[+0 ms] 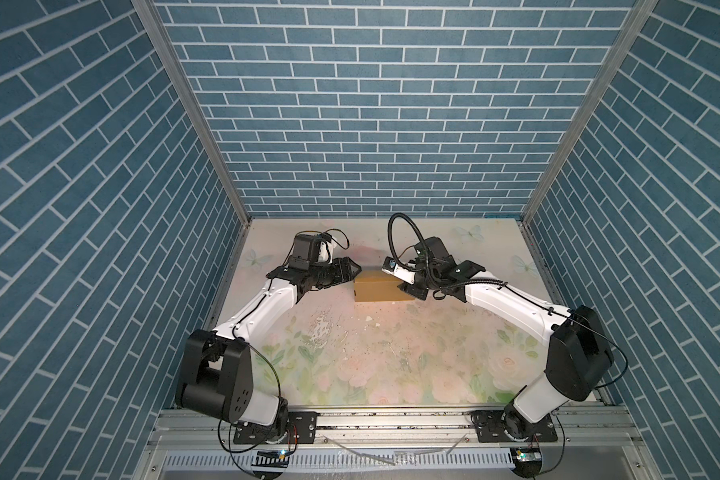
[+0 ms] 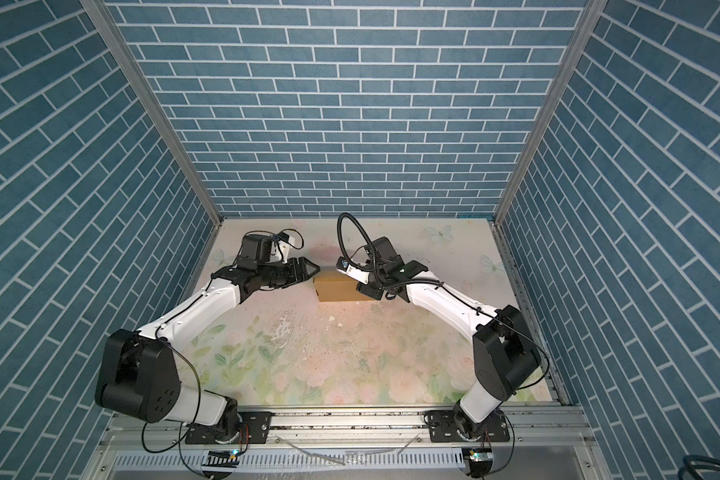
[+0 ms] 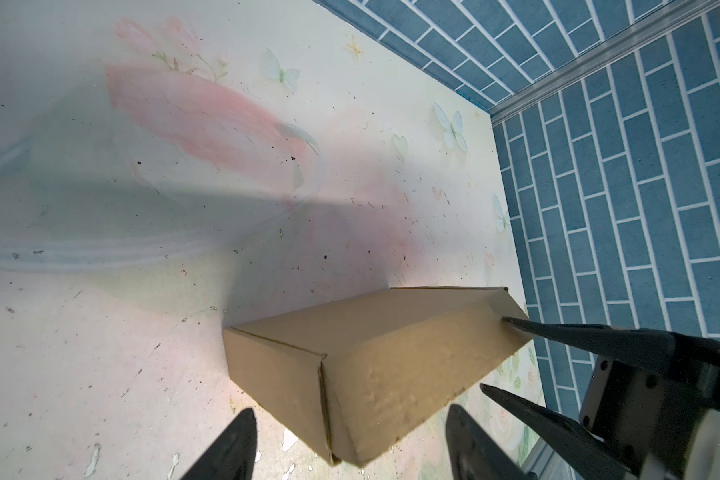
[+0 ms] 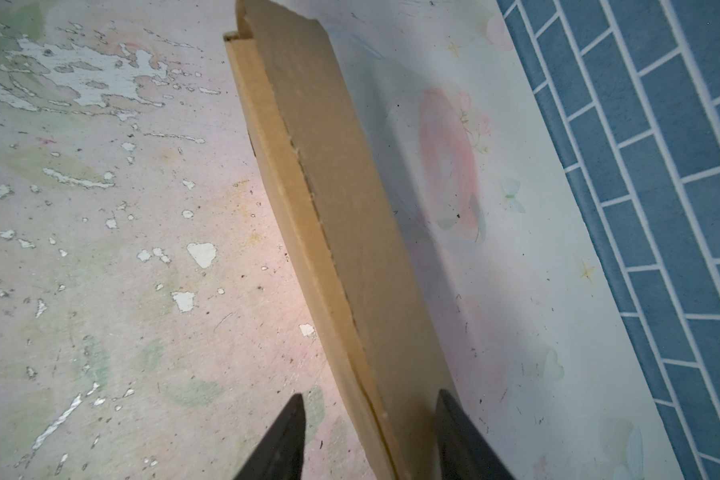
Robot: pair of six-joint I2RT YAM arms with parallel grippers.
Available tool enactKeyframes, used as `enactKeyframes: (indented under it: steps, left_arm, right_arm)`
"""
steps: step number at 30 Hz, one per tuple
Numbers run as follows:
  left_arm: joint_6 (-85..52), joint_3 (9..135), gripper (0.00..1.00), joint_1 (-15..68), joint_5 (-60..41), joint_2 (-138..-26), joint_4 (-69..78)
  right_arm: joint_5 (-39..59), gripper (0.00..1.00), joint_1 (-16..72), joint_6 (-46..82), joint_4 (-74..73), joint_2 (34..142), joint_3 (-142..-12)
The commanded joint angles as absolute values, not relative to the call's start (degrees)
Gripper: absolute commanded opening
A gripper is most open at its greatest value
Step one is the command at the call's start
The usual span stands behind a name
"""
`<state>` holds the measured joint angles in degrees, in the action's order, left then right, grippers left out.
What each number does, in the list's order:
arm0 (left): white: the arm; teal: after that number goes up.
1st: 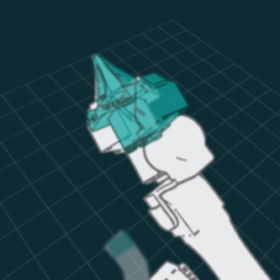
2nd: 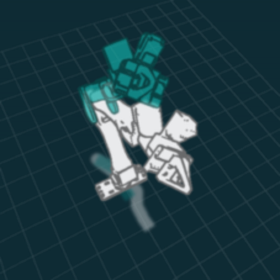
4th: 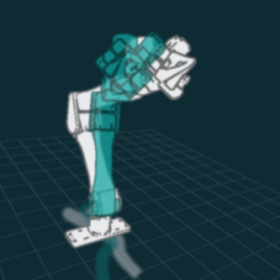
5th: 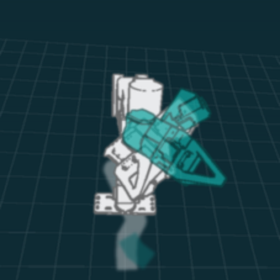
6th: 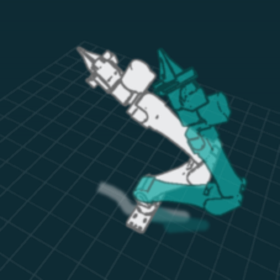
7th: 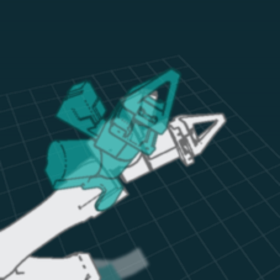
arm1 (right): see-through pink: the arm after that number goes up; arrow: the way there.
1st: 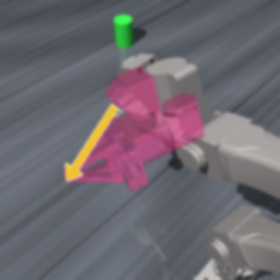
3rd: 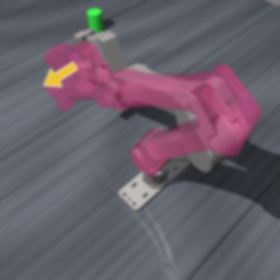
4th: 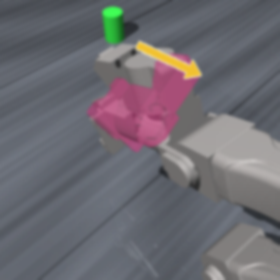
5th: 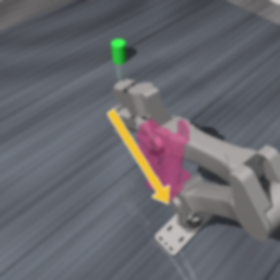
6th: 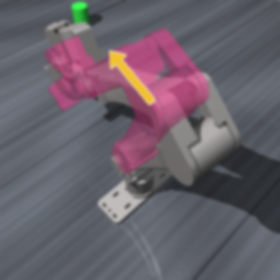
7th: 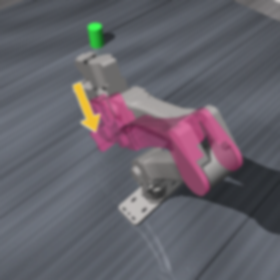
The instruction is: Fold the paper box
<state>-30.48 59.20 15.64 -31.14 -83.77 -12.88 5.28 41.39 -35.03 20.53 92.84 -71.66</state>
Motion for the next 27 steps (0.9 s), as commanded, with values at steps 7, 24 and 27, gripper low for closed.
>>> enactKeyframes:
  steps: [7, 24, 27]
  left_arm:
    - [-31.02, 57.79, 0.71, 15.33, -32.26, -83.49, -10.84]
    - [-31.01, 55.04, 0.71, 15.38, -33.02, -85.35, -8.51]
    - [-31.24, 54.18, 0.70, 15.38, -33.04, -86.53, -7.34]
  right_arm:
    - [3.52, 0.43, 42.01, -37.01, 18.64, 95.42, -70.13]
    - [3.95, 0.38, 41.97, -36.08, 19.07, 97.66, -72.15]
    - [3.94, 0.38, 41.93, -35.84, 19.32, 97.56, -72.25]
